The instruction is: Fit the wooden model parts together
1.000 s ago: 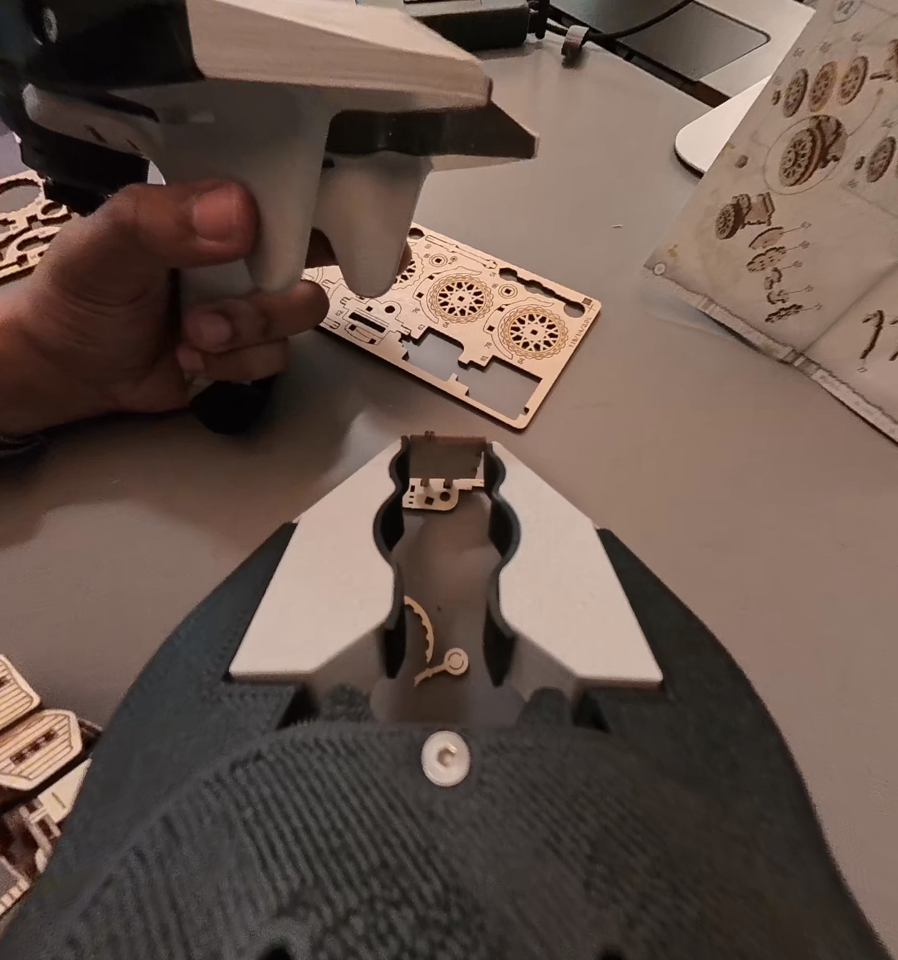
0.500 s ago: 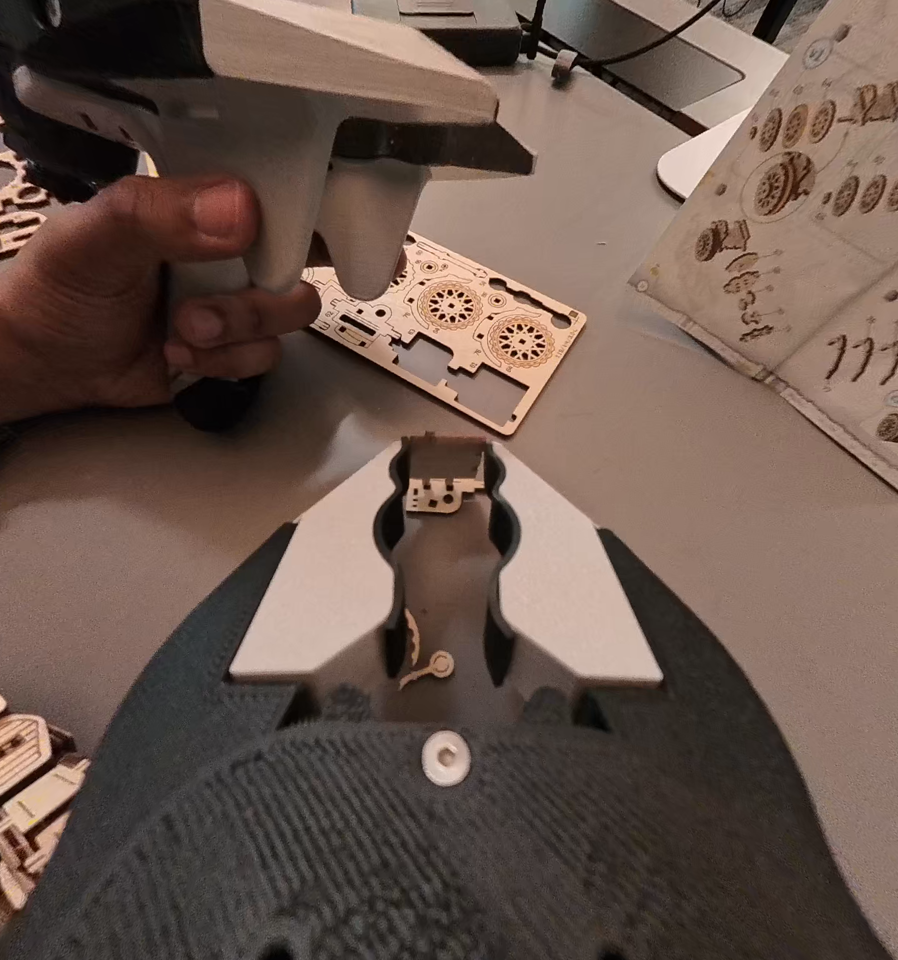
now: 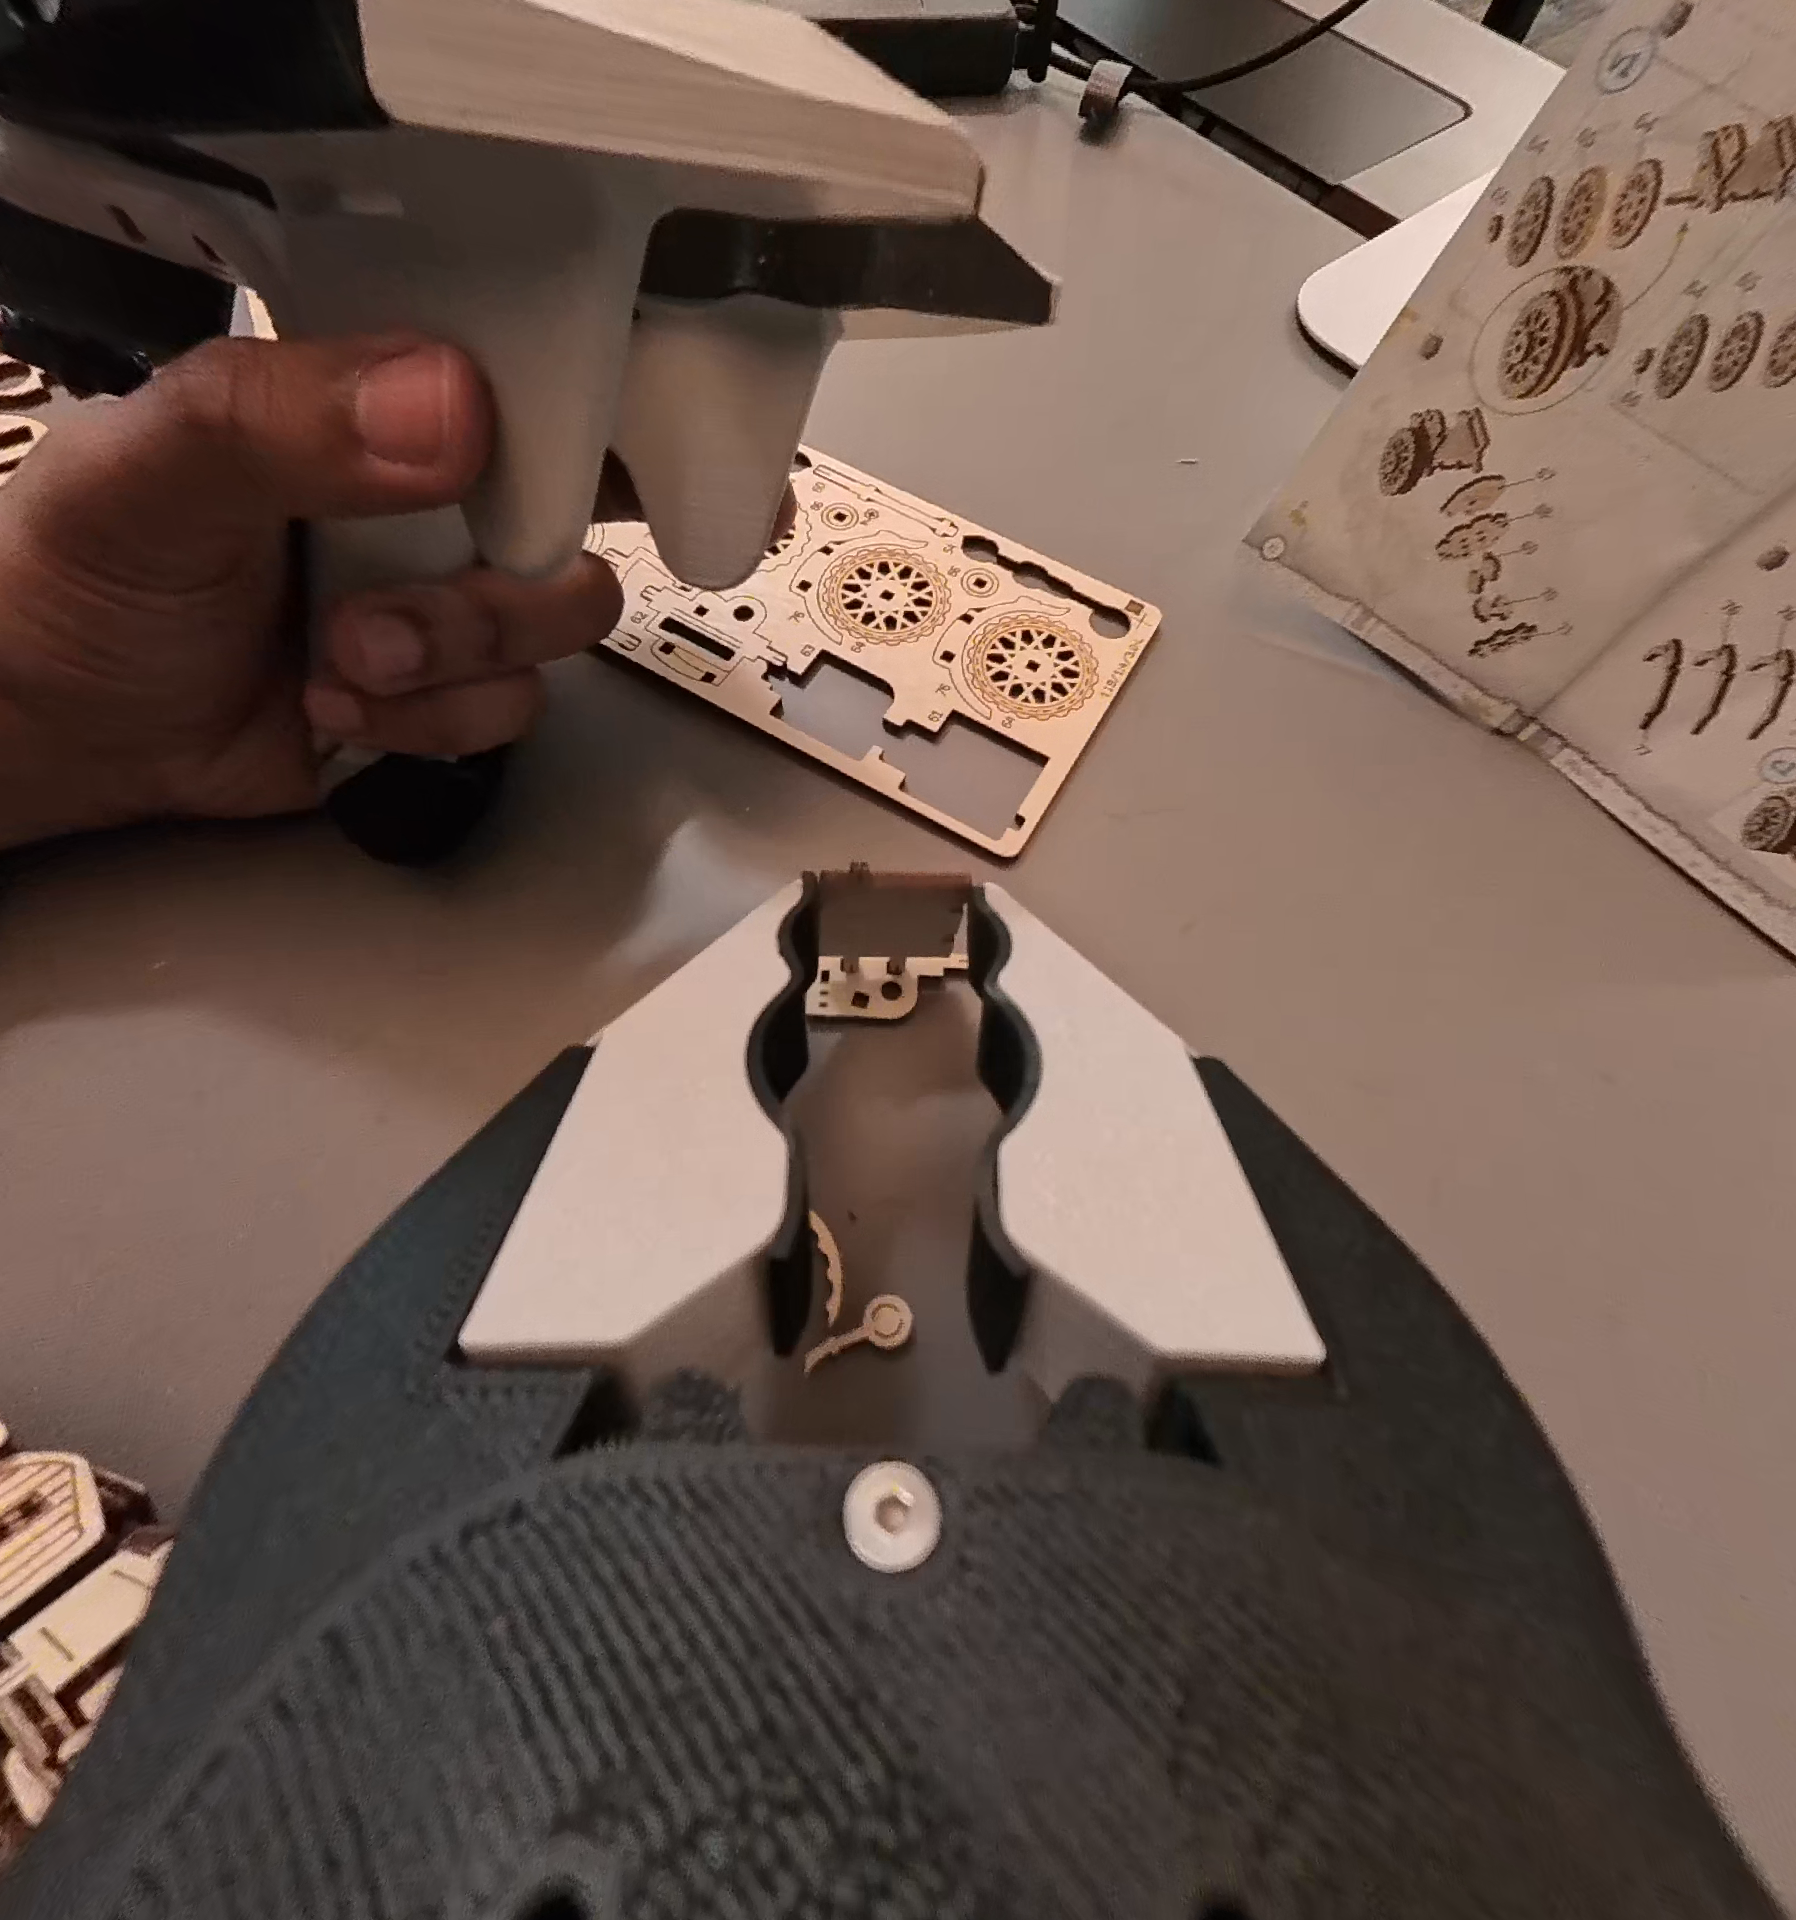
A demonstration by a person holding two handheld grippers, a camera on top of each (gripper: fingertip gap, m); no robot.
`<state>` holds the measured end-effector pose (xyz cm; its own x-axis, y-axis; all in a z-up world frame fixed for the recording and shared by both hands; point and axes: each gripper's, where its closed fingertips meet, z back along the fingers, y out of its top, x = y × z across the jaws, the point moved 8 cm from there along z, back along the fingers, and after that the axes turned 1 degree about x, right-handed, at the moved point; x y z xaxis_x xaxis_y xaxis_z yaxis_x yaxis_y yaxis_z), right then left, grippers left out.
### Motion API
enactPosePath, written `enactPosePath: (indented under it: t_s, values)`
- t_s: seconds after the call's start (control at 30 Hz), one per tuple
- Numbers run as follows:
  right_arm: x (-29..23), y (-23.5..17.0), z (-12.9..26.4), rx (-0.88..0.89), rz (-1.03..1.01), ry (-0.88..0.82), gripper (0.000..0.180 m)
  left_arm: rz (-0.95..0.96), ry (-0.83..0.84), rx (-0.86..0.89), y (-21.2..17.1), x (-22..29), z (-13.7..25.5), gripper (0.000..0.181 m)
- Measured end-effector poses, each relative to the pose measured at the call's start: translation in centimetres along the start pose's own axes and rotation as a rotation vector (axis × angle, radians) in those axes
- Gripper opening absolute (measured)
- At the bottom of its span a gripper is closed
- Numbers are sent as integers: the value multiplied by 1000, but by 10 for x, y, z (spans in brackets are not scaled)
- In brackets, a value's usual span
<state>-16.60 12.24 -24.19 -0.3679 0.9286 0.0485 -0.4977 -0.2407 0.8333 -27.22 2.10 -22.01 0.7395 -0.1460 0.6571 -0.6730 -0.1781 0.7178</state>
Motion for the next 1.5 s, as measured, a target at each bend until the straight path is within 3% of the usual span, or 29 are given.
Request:
enactPosePath:
  t_s: [0.37,0.67,1.07,1.27,1.5]
  values:
    - [9,-2,4,-7,2,-36,28,1,1,-1,0,0,0,33]
    - [3,-2,5,2,-61,82,28,5,0,1,0,-1,0,33]
    - [27,-8,15,-26,-125,28,28,14,-3,6,1,-1,1,33]
    - [35,-3,23,64,-162,40,28,18,-4,7,1,-1,1,33]
    - [27,-4,9,39,-75,-15,28,17,-2,6,1,-1,1,33]
